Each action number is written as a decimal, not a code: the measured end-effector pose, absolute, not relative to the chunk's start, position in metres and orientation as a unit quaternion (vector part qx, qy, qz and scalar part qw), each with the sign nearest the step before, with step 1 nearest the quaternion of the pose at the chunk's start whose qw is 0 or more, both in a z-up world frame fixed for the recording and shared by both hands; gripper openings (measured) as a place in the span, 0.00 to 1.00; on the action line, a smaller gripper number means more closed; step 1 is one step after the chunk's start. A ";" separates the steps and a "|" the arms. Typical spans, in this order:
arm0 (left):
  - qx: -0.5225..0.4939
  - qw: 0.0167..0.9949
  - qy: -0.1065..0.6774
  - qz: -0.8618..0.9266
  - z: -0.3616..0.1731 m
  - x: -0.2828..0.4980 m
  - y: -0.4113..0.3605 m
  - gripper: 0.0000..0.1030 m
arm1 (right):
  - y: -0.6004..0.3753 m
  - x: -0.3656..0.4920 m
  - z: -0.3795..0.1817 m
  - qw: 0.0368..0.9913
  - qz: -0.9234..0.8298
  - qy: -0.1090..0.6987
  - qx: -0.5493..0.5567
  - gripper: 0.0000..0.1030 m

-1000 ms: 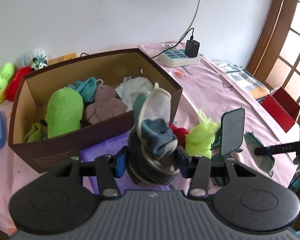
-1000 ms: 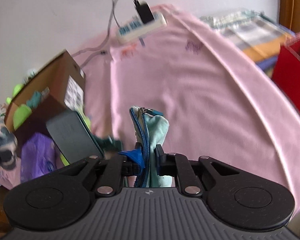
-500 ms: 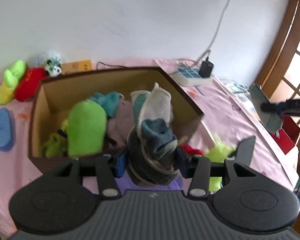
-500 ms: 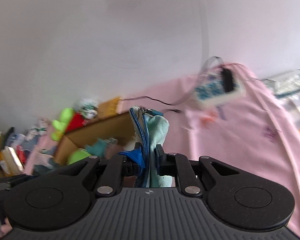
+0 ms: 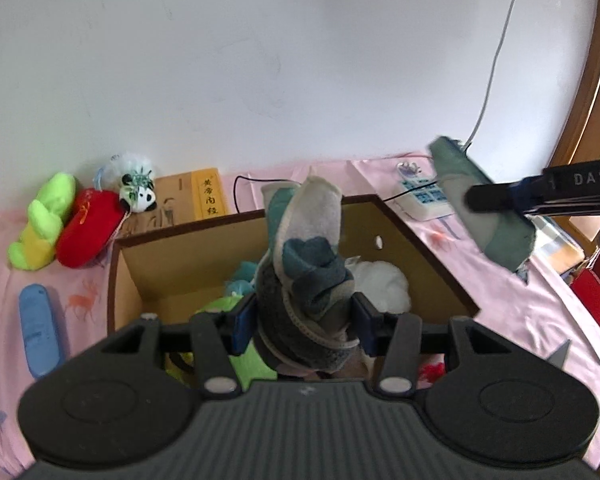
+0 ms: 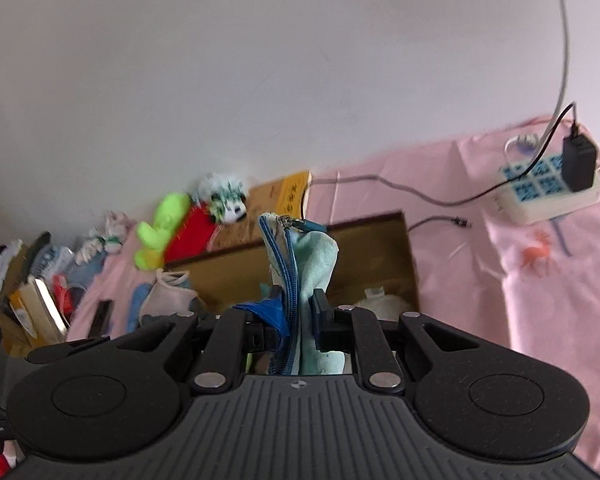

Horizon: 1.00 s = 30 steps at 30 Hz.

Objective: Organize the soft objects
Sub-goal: 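Carry both items into the brown box and open the left tool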

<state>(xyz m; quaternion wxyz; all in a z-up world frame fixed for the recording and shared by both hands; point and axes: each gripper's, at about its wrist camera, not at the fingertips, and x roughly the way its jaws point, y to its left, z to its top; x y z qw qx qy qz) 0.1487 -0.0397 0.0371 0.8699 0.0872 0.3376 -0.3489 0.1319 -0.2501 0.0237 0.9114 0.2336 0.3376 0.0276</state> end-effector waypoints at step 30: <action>0.094 0.862 0.397 -0.301 -0.020 0.172 -0.069 0.62 | -0.236 0.129 0.003 0.912 -0.005 0.335 0.238 0.04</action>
